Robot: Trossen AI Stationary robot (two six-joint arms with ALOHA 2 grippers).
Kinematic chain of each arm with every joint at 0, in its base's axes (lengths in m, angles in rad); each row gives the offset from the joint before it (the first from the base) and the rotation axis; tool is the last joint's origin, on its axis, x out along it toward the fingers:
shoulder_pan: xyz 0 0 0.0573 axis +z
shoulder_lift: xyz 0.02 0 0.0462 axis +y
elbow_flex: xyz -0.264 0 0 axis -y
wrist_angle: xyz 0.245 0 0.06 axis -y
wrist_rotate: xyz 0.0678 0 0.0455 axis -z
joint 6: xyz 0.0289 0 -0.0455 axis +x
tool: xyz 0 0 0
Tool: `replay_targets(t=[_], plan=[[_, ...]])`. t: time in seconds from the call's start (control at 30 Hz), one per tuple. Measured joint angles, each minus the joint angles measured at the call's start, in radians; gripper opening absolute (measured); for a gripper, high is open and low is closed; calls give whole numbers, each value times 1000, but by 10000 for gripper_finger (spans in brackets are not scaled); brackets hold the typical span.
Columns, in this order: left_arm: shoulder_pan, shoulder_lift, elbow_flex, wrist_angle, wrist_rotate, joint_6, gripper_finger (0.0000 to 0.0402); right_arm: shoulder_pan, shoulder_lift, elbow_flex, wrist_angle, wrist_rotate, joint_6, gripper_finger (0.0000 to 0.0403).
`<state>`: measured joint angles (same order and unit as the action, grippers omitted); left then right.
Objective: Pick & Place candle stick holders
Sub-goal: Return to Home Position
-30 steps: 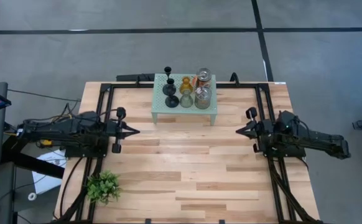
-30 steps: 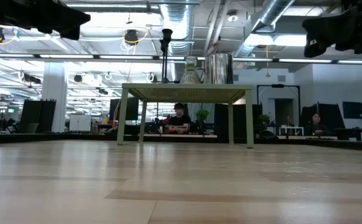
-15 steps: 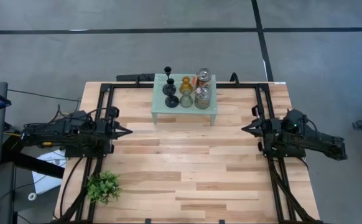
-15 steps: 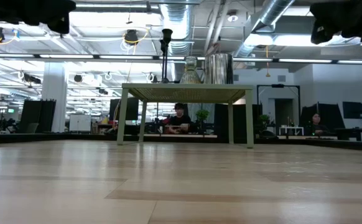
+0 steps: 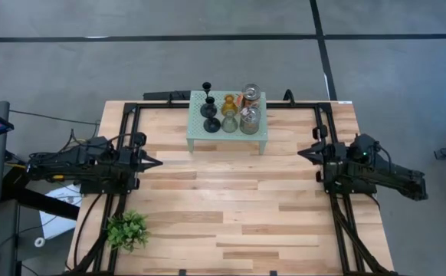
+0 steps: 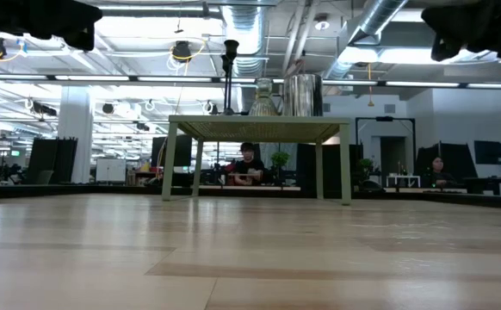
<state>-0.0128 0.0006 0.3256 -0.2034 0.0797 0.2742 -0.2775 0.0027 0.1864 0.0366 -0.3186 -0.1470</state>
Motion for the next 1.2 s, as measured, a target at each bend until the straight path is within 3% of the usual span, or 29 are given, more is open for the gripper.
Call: replay_targets(t=[0.3,0.5,1.2], plan=[[0,0,-11,2,18,-30,7,2,0,-60,14,-100,84,0],[0,0,-50,3,45,-75,8,2,0,-173,180,-26,96,0],[0,0,-222,92,-9,-162,4,2,0,-179,120,5,96,0]])
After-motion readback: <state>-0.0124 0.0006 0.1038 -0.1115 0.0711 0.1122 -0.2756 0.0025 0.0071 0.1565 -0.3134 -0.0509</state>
